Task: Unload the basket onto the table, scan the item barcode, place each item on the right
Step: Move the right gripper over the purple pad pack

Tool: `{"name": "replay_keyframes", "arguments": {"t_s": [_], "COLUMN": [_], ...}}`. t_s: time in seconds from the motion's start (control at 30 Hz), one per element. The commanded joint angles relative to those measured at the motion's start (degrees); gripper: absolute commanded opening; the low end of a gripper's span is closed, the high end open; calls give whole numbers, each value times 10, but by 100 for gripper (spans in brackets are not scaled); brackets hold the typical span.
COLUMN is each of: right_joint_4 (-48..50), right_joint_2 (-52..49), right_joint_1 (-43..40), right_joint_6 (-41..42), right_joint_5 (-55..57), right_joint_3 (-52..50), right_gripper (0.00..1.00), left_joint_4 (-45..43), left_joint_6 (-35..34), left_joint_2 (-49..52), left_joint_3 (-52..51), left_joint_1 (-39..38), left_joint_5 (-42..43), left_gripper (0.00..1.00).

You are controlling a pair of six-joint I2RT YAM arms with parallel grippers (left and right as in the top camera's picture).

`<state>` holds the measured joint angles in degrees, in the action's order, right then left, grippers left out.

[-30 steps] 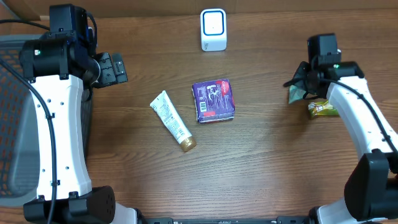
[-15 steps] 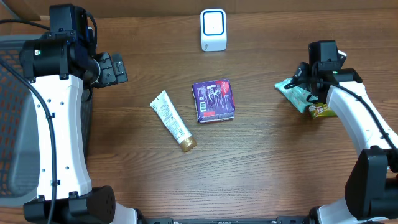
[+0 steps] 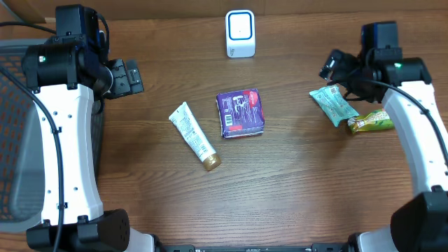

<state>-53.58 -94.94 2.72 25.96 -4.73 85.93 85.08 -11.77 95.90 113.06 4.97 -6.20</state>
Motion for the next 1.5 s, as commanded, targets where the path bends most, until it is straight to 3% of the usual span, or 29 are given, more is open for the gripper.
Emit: {"name": "replay_keyframes", "arguments": {"t_s": [0.0,0.4,0.5,0.73,0.8,1.0,1.23,1.47], "right_joint_4": [-1,40,73,169,201,273,296,311], "right_joint_2": [14,11,7,6,6,4,3,-3], "right_joint_1": [8,99,137,236,262,327,334,328], "right_joint_6": [-9,-8,18,42,42,66,68,69], "right_joint_5": [-149,-153,-153,-153,-153,-73,10,6], "right_joint_3": [2,-69,-107,-158,-162,-162,-162,-162], "right_gripper": [100,100,82,65,55,39,39,39], "left_joint_4": [0,0,0,0,0,0,0,0], "left_joint_6": [11,11,11,11,11,11,11,11], "left_joint_2": [0,0,0,0,0,0,0,0], "left_joint_3": [-1,-1,-1,-1,-1,-1,-1,-1], "left_joint_1": [-1,-1,-1,-1,-1,-1,-1,-1], "left_joint_5": [1,1,1,1,1,1,1,1], "left_gripper": [99,99,100,100,100,100,100,99]}}
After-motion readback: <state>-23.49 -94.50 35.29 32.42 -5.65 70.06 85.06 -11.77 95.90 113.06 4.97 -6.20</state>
